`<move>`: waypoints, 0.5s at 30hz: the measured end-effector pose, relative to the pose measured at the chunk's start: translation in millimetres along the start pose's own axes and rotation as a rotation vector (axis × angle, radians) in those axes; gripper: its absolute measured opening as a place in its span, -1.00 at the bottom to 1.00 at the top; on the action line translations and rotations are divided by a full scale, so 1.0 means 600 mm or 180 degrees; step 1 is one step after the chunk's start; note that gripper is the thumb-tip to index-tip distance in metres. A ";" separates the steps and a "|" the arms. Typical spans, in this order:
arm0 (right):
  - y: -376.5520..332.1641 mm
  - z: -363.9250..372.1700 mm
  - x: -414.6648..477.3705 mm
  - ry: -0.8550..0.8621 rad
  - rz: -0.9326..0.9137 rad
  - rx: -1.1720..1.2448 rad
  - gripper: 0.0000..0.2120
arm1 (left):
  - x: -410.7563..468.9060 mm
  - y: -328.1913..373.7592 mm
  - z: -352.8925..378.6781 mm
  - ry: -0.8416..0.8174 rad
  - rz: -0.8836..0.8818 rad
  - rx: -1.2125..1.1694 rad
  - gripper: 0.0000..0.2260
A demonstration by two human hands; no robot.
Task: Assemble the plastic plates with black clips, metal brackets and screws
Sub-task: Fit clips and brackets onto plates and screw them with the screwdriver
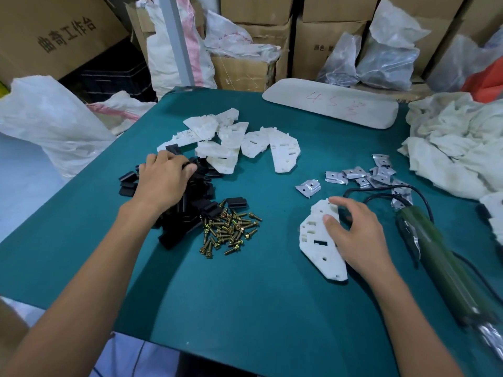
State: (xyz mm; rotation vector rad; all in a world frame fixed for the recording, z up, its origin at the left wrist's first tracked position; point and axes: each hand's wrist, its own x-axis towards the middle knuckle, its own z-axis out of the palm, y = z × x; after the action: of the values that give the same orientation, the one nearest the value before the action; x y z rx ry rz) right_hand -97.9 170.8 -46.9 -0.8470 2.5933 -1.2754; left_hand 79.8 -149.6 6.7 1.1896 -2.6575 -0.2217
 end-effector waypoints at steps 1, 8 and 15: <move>-0.004 0.001 -0.002 0.0142 -0.0069 0.0061 -0.68 | -0.006 0.008 -0.004 0.0173 0.0069 -0.0252 -0.63; -0.060 0.010 -0.022 -0.0801 -0.0173 0.2161 -0.71 | -0.157 0.184 0.010 -0.0603 0.0994 -0.2434 -0.76; -0.043 0.004 -0.013 -0.0612 0.0152 0.2354 -0.76 | -0.116 0.162 0.025 -0.0423 0.0723 -0.1850 -0.76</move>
State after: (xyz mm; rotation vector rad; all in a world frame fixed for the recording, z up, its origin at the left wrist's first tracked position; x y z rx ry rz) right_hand -79.9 161.0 -29.7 -0.6977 1.7545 -1.8337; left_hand 51.3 -32.2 4.4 0.7019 -2.5281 -0.9779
